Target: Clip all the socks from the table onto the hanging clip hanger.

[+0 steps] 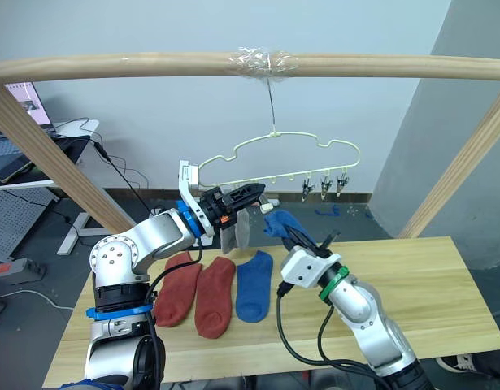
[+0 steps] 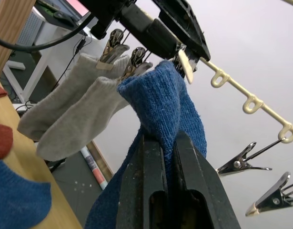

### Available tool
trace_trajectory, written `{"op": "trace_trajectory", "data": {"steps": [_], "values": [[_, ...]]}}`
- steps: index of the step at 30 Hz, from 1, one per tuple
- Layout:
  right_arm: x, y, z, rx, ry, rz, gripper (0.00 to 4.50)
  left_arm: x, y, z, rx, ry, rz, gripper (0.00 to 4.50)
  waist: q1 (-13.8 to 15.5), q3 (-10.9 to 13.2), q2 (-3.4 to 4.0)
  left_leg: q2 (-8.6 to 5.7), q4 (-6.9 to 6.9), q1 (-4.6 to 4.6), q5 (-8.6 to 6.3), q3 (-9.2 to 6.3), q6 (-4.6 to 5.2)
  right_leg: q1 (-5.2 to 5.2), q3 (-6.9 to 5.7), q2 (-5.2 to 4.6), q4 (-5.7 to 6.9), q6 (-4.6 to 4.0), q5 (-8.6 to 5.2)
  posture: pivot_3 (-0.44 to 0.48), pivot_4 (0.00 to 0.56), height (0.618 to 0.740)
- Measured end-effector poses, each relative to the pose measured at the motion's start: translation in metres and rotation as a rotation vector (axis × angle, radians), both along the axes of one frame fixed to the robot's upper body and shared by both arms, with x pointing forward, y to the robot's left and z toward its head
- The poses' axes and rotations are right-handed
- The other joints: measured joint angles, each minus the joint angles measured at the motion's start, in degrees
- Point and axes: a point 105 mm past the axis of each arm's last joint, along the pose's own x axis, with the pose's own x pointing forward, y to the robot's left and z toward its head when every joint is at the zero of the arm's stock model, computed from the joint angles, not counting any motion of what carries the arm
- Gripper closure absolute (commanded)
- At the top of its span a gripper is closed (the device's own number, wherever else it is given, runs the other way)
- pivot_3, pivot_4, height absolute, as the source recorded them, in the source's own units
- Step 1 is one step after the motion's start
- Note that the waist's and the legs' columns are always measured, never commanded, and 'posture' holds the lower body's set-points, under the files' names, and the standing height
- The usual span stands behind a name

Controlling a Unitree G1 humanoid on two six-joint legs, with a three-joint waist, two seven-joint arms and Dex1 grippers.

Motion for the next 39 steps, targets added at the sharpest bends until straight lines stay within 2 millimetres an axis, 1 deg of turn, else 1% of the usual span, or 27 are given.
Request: {"op": "trace_trajectory", "data": {"steps": [4, 12, 20, 26, 39], "values": [[0.003, 0.002, 0.003, 0.004, -0.01, 0.003, 4.47, 0.0, 0.0, 0.0, 0.002, -0.001, 0.0, 4.33, 0.01, 0.0, 0.0, 0.0, 0.0, 0.0, 0.0, 0.0, 0.0, 0.0, 0.0, 0.0, -0.01, 0.0, 0.0, -0.083, 0.134, 0.74], [0.012, 0.005, 0.003, 0.01, -0.008, 0.0, 4.47, 0.0, -0.002, 0.0, 0.006, -0.002, -0.008, 4.33, 0.01, 0.0, 0.0, 0.0, 0.0, 0.0, 0.0, 0.0, 0.0, 0.0, 0.0, 0.0, 0.0, 0.0, 0.0, -0.082, 0.13, 0.74], [0.008, 0.003, -0.004, 0.002, 0.014, -0.001, 4.47, -0.001, -0.001, 0.001, 0.005, -0.012, -0.012, 4.33, 0.01, 0.0, 0.0, 0.0, -0.01, 0.0, 0.0, 0.0, 0.0, -0.01, 0.0, 0.0, -0.02, 0.0, 0.0, -0.082, 0.127, 0.74], [0.007, 0.005, -0.005, 0.001, 0.022, 0.01, 4.47, -0.001, -0.001, 0.001, 0.005, -0.013, -0.012, 4.33, 0.0, 0.0, 0.0, 0.0, -0.01, 0.0, 0.0, -0.01, 0.0, -0.01, 0.0, 0.0, -0.01, 0.0, 0.0, -0.081, 0.119, 0.74], [0.01, 0.007, 0.003, 0.005, -0.005, 0.016, 4.47, -0.002, -0.001, 0.001, 0.012, -0.025, -0.024, 4.33, -0.01, 0.0, 0.0, 0.0, -0.01, -0.01, 0.0, 0.0, 0.0, -0.02, 0.0, 0.0, -0.01, 0.0, 0.0, -0.08, 0.112, 0.74]]}}
